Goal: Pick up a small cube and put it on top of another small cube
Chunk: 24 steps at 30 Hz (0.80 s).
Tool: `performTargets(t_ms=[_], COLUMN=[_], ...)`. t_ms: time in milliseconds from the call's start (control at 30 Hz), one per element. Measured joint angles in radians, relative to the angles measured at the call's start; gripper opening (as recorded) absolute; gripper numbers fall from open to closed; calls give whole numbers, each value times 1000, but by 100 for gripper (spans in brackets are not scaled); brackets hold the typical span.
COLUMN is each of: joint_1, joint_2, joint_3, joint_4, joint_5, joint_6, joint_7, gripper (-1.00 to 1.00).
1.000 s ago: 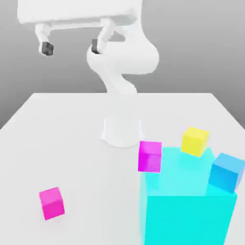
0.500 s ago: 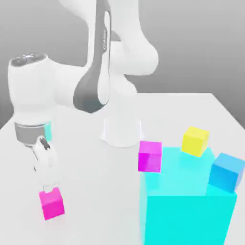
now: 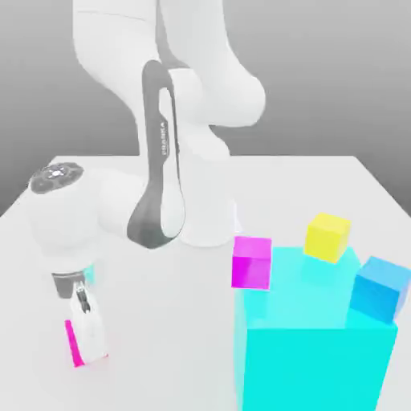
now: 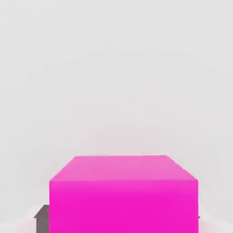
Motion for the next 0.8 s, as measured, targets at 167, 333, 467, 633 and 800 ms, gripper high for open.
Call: performTargets(t_ms=[167, 333, 467, 633, 800], joint_1=[28, 94, 154, 277, 423], joint_2=[-99, -96, -95, -144, -224], joint_3=[32, 126, 201, 301, 368], joint_4=[29, 175, 303, 461, 562], joint_5=[-48, -127, -192, -203, -121], joint_6=[-121, -249, -363, -572, -769], joint_7=[-68, -275, -442, -418, -186], gripper=[-100, -100, -100, -100, -100])
